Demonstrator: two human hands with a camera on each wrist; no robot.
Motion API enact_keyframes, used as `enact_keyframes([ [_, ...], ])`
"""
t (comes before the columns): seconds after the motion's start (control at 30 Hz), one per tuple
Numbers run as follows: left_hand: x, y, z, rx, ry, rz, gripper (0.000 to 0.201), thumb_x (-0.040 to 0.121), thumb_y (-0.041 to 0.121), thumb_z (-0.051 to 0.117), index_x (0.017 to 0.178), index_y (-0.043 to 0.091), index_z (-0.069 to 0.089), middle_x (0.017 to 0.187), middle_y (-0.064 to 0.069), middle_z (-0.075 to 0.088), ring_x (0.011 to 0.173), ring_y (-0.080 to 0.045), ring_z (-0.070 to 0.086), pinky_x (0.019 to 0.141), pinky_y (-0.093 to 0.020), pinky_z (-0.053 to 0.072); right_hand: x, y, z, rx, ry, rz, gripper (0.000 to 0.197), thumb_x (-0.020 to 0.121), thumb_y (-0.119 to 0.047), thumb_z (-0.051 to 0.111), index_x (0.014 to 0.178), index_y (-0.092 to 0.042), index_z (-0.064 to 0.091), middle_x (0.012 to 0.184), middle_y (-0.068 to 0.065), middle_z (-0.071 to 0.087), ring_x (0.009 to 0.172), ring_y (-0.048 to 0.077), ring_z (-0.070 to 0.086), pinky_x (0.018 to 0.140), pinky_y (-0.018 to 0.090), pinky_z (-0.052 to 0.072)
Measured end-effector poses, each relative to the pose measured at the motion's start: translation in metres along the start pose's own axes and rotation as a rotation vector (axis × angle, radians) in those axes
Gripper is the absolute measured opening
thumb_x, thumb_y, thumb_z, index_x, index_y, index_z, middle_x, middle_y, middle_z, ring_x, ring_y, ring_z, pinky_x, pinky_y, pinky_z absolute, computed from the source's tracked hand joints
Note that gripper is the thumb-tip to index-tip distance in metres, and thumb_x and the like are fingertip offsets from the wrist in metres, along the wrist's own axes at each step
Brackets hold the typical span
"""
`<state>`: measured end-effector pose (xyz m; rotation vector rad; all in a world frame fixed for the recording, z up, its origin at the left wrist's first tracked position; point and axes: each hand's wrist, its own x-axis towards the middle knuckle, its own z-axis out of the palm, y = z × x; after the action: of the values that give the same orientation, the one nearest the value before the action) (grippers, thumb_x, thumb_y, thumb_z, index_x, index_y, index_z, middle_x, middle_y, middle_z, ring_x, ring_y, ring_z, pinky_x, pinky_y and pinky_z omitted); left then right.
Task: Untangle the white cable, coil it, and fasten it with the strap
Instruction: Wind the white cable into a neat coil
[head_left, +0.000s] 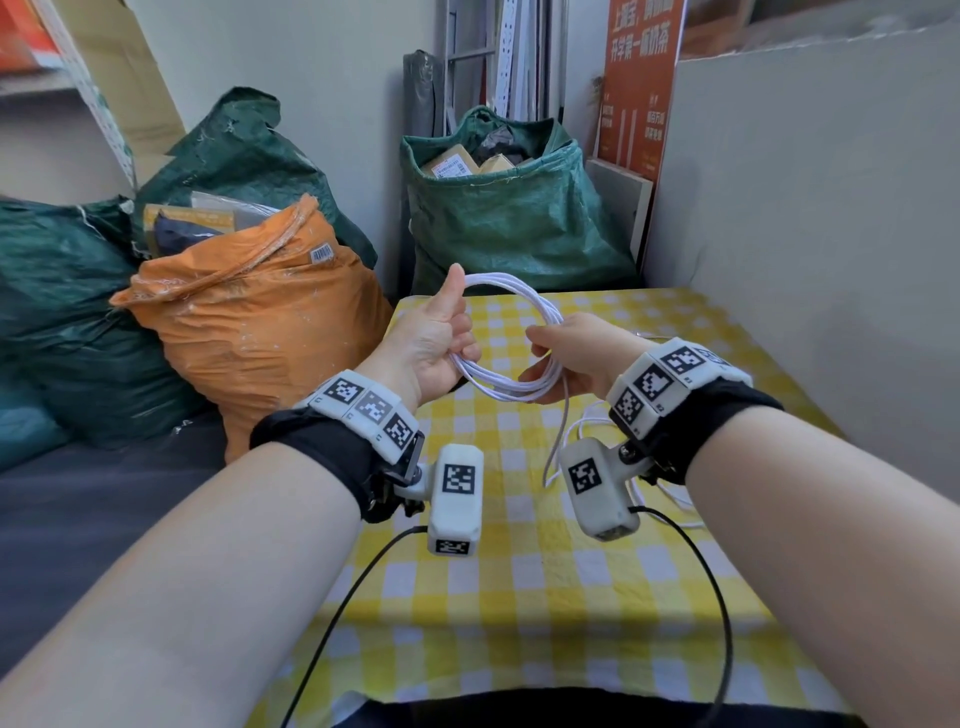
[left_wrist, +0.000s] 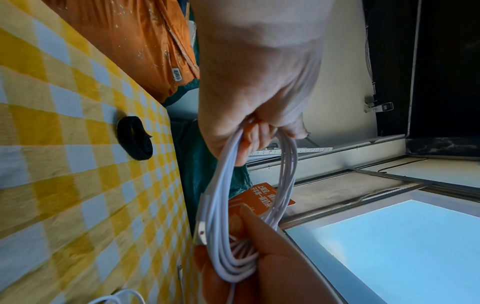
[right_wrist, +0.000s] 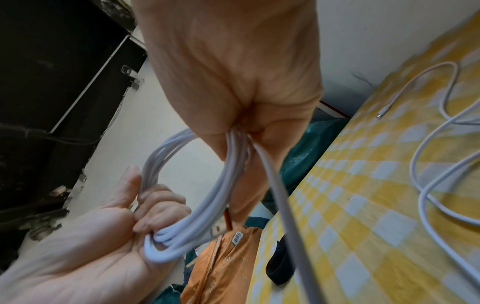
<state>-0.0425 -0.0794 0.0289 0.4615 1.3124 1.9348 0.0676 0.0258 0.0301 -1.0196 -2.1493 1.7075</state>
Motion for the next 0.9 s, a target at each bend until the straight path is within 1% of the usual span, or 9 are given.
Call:
enact_keyframes([
  [0.1, 0.000, 0.000, -0.003, 0.028, -0.002, -0.047, 0.035, 0.093, 0.039, 0.054, 0.067, 0.018, 0.041, 0.047, 0.005, 0.031, 0.045, -0.009, 0.034, 0.055, -0.023, 0.038, 0.002, 0.000, 0.000, 0.002, 0.051, -0.036, 0.025, 0.099, -0.024, 0.042, 0.084, -0.005, 0.049, 0.063, 0.012, 0.065, 0.055, 0.025, 0.064, 0.061, 0.038, 0.060],
  [0.2, -0.002, -0.001, -0.012, 0.265, -0.012, -0.192, 0.022, 0.091, 0.031, 0.060, 0.083, 0.013, 0.050, 0.070, -0.004, 0.050, 0.067, -0.019, 0.054, 0.073, -0.038, 0.051, 0.004, 0.000, 0.000, 0.003, 0.081, -0.066, 0.026, 0.099, -0.021, 0.040, 0.081, -0.004, 0.048, 0.058, 0.011, 0.064, 0.051, 0.025, 0.063, 0.054, 0.035, 0.059],
  [0.3, -0.004, -0.004, -0.019, 0.445, -0.083, -0.375, 0.025, 0.093, 0.034, 0.056, 0.082, 0.011, 0.055, 0.087, -0.010, 0.060, 0.089, -0.032, 0.061, 0.083, -0.053, 0.048, 0.003, 0.000, 0.001, 0.005, 0.088, -0.093, 0.027, 0.099, -0.022, 0.040, 0.078, -0.006, 0.047, 0.056, 0.010, 0.064, 0.049, 0.024, 0.062, 0.052, 0.034, 0.059],
  [0.4, -0.003, -0.006, -0.020, 0.468, -0.112, -0.448, 0.030, 0.097, 0.038, 0.048, 0.081, 0.013, 0.055, 0.095, -0.011, 0.063, 0.098, -0.037, 0.059, 0.092, -0.065, 0.036, 0.003, 0.000, 0.003, -0.024, 0.079, -0.111, 0.028, 0.100, -0.023, 0.039, 0.079, -0.006, 0.046, 0.063, 0.013, 0.064, 0.053, 0.026, 0.062, 0.057, 0.037, 0.059],
  [0.47, -0.003, -0.006, -0.020, 0.483, -0.130, -0.467, 0.030, 0.096, 0.039, 0.050, 0.080, 0.014, 0.054, 0.103, -0.011, 0.063, 0.105, -0.039, 0.058, 0.093, -0.067, 0.033, 0.003, 0.000, 0.002, -0.027, 0.078, -0.112, 0.028, 0.100, -0.024, 0.038, 0.081, -0.006, 0.046, 0.064, 0.013, 0.064, 0.054, 0.027, 0.062, 0.058, 0.037, 0.059],
  [0.57, -0.002, -0.004, -0.021, 0.462, -0.116, -0.429, 0.025, 0.094, 0.035, 0.054, 0.085, 0.011, 0.053, 0.102, -0.015, 0.063, 0.106, -0.040, 0.060, 0.099, -0.061, 0.037, 0.003, 0.001, 0.002, -0.029, 0.080, -0.102, 0.028, 0.100, -0.024, 0.038, 0.080, -0.006, 0.046, 0.063, 0.012, 0.064, 0.054, 0.026, 0.062, 0.057, 0.036, 0.059],
  [0.67, -0.003, -0.002, -0.020, 0.504, -0.111, -0.382, 0.024, 0.091, 0.033, 0.059, 0.085, 0.011, 0.053, 0.095, -0.014, 0.063, 0.095, -0.032, 0.063, 0.103, -0.046, 0.042, 0.004, 0.002, 0.001, -0.036, 0.082, -0.095, 0.028, 0.100, -0.024, 0.038, 0.079, -0.007, 0.046, 0.063, 0.013, 0.064, 0.053, 0.026, 0.061, 0.056, 0.035, 0.058],
  [0.77, -0.005, 0.000, -0.024, 0.623, -0.157, -0.355, 0.026, 0.087, 0.036, 0.063, 0.094, 0.012, 0.058, 0.092, -0.009, 0.060, 0.083, -0.021, 0.058, 0.082, -0.030, 0.051, 0.004, 0.002, 0.000, -0.040, 0.094, -0.095, 0.029, 0.100, -0.024, 0.037, 0.079, -0.007, 0.045, 0.063, 0.013, 0.064, 0.051, 0.026, 0.061, 0.051, 0.033, 0.057],
  [0.9, -0.005, 0.002, -0.037, 0.737, -0.229, -0.341, 0.009, 0.086, 0.007, 0.063, 0.094, 0.010, 0.063, 0.085, -0.003, 0.062, 0.071, -0.013, 0.053, 0.068, -0.023, 0.045, 0.005, 0.002, -0.004, -0.017, 0.119, -0.104, 0.029, 0.100, -0.023, 0.036, 0.080, -0.006, 0.045, 0.062, 0.013, 0.063, 0.052, 0.027, 0.060, 0.054, 0.037, 0.057],
])
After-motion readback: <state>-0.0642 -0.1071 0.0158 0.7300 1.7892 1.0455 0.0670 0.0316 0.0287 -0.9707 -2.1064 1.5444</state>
